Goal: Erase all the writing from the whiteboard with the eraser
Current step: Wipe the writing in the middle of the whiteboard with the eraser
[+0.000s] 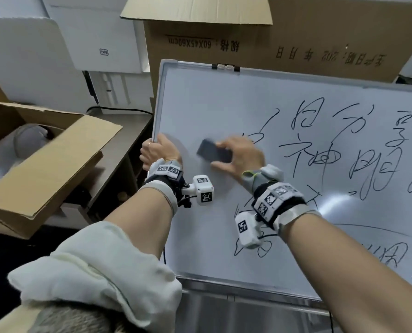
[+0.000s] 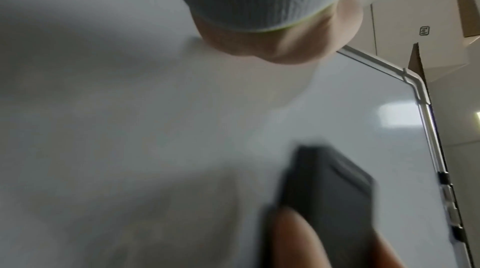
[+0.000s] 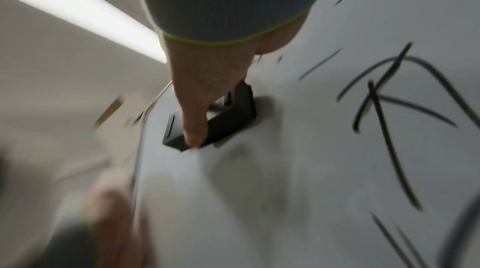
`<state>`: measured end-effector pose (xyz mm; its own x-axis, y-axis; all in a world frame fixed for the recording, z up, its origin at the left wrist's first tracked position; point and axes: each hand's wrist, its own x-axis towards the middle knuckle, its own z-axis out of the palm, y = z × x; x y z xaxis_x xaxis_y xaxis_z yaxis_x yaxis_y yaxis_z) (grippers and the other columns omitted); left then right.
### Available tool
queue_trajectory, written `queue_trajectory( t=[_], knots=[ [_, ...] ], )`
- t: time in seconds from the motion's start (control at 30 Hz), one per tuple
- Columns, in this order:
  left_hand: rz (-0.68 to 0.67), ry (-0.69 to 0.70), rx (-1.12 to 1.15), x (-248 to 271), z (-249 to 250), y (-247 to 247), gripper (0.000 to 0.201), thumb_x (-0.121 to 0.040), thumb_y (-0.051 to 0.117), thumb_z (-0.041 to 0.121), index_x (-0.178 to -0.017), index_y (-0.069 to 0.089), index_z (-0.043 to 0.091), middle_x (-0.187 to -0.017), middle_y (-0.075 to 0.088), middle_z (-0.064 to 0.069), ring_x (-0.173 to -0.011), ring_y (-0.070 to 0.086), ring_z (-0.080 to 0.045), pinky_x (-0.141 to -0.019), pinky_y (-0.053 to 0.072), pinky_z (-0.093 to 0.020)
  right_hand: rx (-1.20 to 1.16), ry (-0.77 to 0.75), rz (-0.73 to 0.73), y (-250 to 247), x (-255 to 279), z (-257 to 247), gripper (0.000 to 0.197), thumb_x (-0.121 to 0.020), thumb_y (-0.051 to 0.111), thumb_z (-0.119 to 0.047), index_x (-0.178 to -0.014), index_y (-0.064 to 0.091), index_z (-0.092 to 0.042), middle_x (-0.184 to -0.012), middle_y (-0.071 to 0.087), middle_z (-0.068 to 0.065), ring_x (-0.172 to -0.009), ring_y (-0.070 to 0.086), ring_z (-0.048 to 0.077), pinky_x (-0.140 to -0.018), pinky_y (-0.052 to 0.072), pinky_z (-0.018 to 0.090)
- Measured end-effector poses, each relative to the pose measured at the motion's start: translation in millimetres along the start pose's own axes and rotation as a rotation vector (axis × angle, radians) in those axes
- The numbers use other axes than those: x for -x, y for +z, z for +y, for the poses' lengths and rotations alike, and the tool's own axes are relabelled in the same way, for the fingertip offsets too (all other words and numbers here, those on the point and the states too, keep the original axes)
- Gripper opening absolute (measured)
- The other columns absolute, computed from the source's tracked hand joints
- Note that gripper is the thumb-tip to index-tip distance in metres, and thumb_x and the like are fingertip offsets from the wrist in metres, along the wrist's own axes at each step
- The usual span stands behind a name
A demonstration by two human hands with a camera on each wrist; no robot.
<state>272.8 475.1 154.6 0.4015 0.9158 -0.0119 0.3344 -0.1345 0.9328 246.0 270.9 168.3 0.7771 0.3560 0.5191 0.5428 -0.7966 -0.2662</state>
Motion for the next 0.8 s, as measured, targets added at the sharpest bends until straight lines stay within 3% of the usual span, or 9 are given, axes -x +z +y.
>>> queue_trajectory(
  t=[0.1, 0.17, 0.33, 0.37, 0.5, 0.6, 0.8],
  knots=[
    [-0.019, -0.022, 0.017, 5.3, 1.4, -0.9, 0.042, -0.089, 0.046, 0.034, -0.122, 0.061, 0.012, -0.129, 0.059, -0.008, -0.125, 0.045, -0.029, -0.104, 0.026, -0.041, -0.007, 0.276, 0.215, -27.2, -9.4, 29.5, 0.052, -0.066, 0.076, -0.055, -0.11, 0.061, -0.032, -0.107, 0.061, -0.006, -0.104, 0.052, 0.02, -0.068, 0.039, 0.028],
    [-0.014, -0.006, 0.0, 11.0, 2.1, 0.9, 0.043, -0.088, 0.048, 0.034, -0.122, 0.058, 0.011, -0.13, 0.057, -0.009, -0.127, 0.043, -0.029, -0.106, 0.025, -0.042, 0.0, 0.348, 0.266, -29.7, -7.7, 31.4, 0.052, -0.066, 0.076, -0.056, -0.109, 0.06, -0.031, -0.105, 0.059, -0.006, -0.103, 0.051, 0.019, -0.065, 0.041, 0.029],
    [0.054, 0.14, 0.004, 18.0, 4.8, 11.6, 0.062, -0.085, 0.06, 0.052, -0.128, 0.05, 0.007, -0.127, 0.054, -0.011, -0.125, 0.044, -0.032, -0.107, 0.023, -0.044, 0.027, 0.127, 0.067, -12.1, -3.0, 8.2, 0.051, -0.063, 0.077, -0.056, -0.104, 0.061, -0.031, -0.103, 0.06, -0.007, -0.102, 0.053, 0.017, -0.069, 0.046, 0.031],
    [0.077, 0.146, 0.024, 16.8, 4.9, 13.5, 0.068, -0.083, 0.061, 0.057, -0.128, 0.049, 0.008, -0.127, 0.054, -0.011, -0.125, 0.044, -0.032, -0.106, 0.024, -0.045, 0.046, 0.128, 0.085, -16.7, -6.5, 12.1, 0.05, -0.064, 0.077, -0.056, -0.104, 0.061, -0.03, -0.104, 0.06, -0.006, -0.102, 0.053, 0.017, -0.068, 0.045, 0.031],
    [0.074, 0.08, -0.001, 18.1, 8.4, 19.2, 0.08, -0.081, 0.054, 0.072, -0.132, 0.047, 0.012, -0.131, 0.051, -0.01, -0.127, 0.041, -0.031, -0.107, 0.025, -0.047, -0.041, 0.463, 0.354, -59.2, -25.3, 64.2, 0.05, -0.07, 0.071, -0.057, -0.107, 0.055, -0.027, -0.11, 0.057, 0.0, -0.107, 0.052, 0.024, -0.07, 0.045, 0.034],
    [0.062, 0.051, -0.077, 21.2, 11.7, 21.7, 0.077, -0.082, 0.047, 0.074, -0.127, 0.053, 0.01, -0.126, 0.052, -0.011, -0.124, 0.042, -0.031, -0.105, 0.025, -0.047, -0.052, 0.582, 0.414, -67.2, -30.0, 75.8, 0.051, -0.072, 0.068, -0.058, -0.108, 0.051, -0.025, -0.115, 0.054, 0.0, -0.111, 0.049, 0.024, -0.072, 0.045, 0.036],
    [0.105, -0.022, -0.103, 16.1, 21.5, 22.0, 0.075, -0.085, 0.044, 0.069, -0.121, 0.056, 0.005, -0.126, 0.053, -0.015, -0.124, 0.043, -0.033, -0.108, 0.025, -0.048, 0.029, 0.118, 0.151, -27.3, -38.6, 26.5, 0.051, -0.067, 0.075, -0.057, -0.104, 0.062, -0.026, -0.102, 0.06, -0.003, -0.097, 0.053, 0.02, -0.066, 0.032, 0.026]
  ],
)
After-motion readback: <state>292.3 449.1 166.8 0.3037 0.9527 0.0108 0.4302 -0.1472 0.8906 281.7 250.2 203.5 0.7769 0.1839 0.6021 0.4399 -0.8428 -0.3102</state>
